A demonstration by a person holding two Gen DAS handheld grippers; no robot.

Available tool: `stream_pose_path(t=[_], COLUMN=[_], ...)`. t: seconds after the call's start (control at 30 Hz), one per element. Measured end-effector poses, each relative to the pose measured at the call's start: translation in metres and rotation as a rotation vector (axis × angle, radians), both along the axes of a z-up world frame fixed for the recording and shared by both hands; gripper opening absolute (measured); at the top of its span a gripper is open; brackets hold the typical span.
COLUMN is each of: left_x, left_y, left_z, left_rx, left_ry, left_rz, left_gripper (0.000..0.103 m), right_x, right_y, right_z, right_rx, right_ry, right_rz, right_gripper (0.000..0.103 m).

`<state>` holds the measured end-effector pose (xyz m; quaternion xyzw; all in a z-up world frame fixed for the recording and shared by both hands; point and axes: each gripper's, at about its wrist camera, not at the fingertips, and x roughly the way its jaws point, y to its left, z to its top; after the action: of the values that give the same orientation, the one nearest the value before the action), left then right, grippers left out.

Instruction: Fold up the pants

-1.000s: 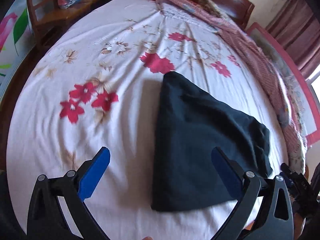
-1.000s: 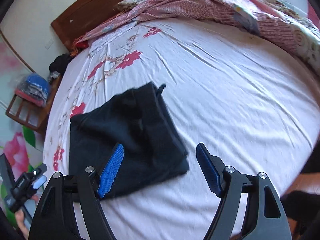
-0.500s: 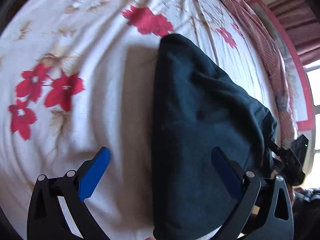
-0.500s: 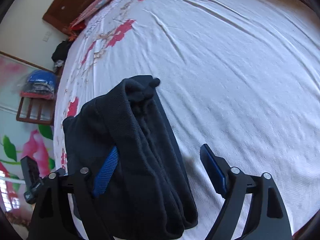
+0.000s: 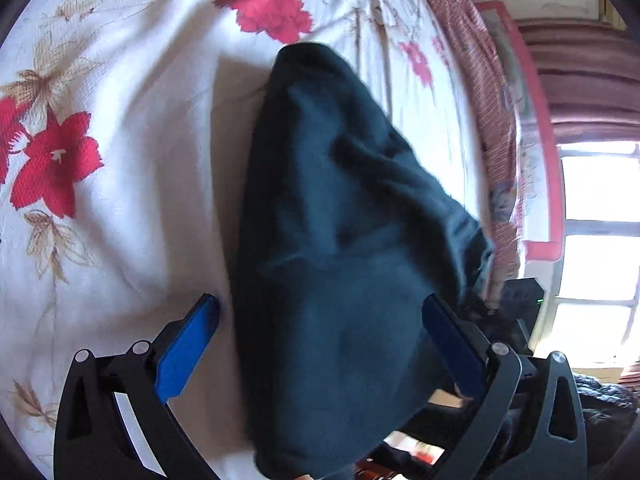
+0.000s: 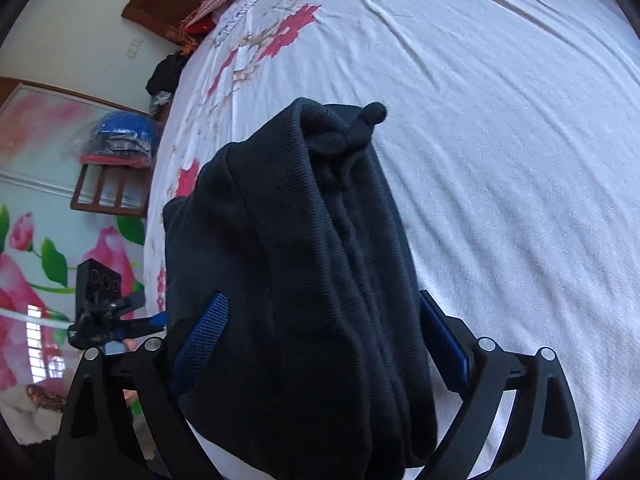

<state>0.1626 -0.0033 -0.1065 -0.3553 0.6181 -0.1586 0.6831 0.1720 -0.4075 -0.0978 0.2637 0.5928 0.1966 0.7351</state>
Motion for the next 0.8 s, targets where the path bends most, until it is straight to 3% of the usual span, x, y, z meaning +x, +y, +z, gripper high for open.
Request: stream_pose_path(t=[0.13,0.37,0.5,0.63,0.73,0.8], left_x=[-0.001,0.0,0.003,0.002,0.0,0.001], left_y=[-0.004,-0.014,-0.024,-0.029,-0.029,-0.026], left_z=[0.011,-0.007,-0.008,-0.003,-0.006,-0.012], left_rx=[-0.035,-0.009,-0.044,-0.129,-0.121,-0.141], left_ry=[-0.036,0.04,0.033,0.0,-0.009,0.0], left_rz=[0.013,-0.053,-0.092,-0.115,-0.136,-0.107], left_gripper=[0.101,0.101,0.101,0.101,0.097,0.078], right_x=[0.002,0.005,0.007,0.005,0.005,0.005], right_y=[0.0,-0.003,-0.006,-0.001,-0.003,-0.017], right_z=[-0.001,-0.003,-0.006,0.004,0.0,-0.006], right_rx=[0.004,0.008,0.042,0.088,0.064,0.098], right_ry=[-0.004,0.002,0.01,-0.015,-0.013,0.003], right_rz=[0.006,0.013,0.006,0.043,0.048,0.014], right_gripper=[0.093,0.093,0.094,0.093,0.075,0.052])
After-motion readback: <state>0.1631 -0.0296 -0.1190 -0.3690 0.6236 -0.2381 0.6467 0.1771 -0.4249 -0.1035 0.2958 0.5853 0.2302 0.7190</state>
